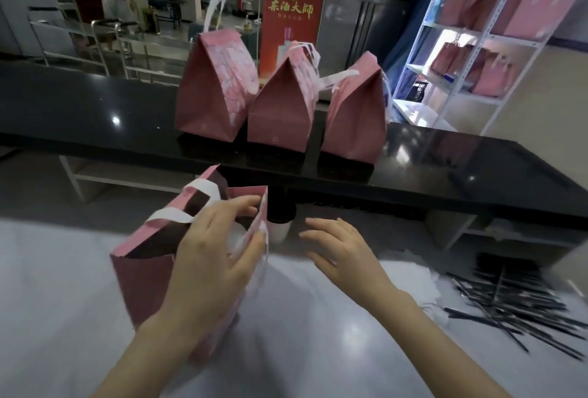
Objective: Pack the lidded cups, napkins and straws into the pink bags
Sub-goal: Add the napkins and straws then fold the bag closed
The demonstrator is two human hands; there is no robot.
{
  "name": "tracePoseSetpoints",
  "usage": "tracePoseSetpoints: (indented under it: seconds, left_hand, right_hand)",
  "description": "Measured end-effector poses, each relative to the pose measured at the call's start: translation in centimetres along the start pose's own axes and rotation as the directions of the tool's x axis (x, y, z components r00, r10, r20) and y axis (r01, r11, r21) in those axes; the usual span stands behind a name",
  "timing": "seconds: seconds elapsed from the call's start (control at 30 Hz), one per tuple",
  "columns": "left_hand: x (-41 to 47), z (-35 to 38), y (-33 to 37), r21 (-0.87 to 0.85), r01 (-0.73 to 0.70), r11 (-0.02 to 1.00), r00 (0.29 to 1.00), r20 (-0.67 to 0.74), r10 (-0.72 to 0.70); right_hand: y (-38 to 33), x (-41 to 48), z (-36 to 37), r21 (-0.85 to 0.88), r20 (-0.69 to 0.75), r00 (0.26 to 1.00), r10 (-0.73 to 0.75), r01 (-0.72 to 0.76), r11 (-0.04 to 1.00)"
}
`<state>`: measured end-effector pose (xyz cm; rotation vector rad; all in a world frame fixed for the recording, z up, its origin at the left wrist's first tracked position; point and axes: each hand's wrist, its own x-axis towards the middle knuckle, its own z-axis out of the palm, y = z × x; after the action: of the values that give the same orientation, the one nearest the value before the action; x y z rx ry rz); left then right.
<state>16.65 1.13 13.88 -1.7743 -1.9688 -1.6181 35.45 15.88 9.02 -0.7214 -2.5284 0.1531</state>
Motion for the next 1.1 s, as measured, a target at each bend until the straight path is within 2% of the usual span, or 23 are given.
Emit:
tracePoseSetpoints:
  seconds: [0.13, 0.23, 0.4, 0.5, 0.7, 0.8, 0.93, 1.1]
  left_hand:
    - [-0.1, 9.2, 2.6, -0.027, -0.014, 1.000, 0.983, 0.181, 0.018]
    - [-1.0, 16.6, 3.6, -0.006, -0.018, 1.000, 0.951, 0.308, 0.019]
    - [-1.7, 27.6, 2.9, 0.037, 0.123, 0.992, 0.855, 0.504, -0.125]
    - [-2.5, 32.6, 1.9, 0.106, 0.154, 0.982, 0.781, 0.597, -0.186]
    - [-4.5, 37.0, 0.3, 0.232, 0.020, 0.973, 0.677, 0.713, -0.184]
    - [-5.2, 37.5, 0.2, 0.244, 0.012, 0.970, 0.717, 0.674, -0.178]
    - [-4.7, 37.4, 0.1, 0.178, 0.033, 0.983, 0.780, 0.610, -0.137]
    - [-2.8, 37.3, 1.4, 0.045, 0.152, 0.987, 0.871, 0.465, -0.155]
  right_hand:
    - [6.8, -4.4, -1.9, -0.053, 0.055, 0.984, 0.171, -0.168, 0.984]
    - [12.5, -7.4, -3.3, -0.083, 0.138, 0.945, 0.298, -0.289, 0.954]
    - [20.5, -11.2, -3.7, -0.130, 0.261, 0.867, 0.424, -0.404, 0.906]
    - [23.4, -12.5, -2.7, -0.133, 0.346, 0.843, 0.413, -0.392, 0.910]
    - [25.9, -14.1, 0.2, -0.135, 0.472, 0.830, 0.299, -0.267, 0.954]
    - [26.7, -14.6, 1.0, -0.081, 0.419, 0.871, 0.255, -0.244, 0.966]
    - [27.4, -14.8, 0.9, -0.007, 0.242, 0.944, 0.223, -0.229, 0.973]
    - [27.9, -14.8, 0.0, 0.144, 0.087, 0.953, 0.291, -0.301, 0.943]
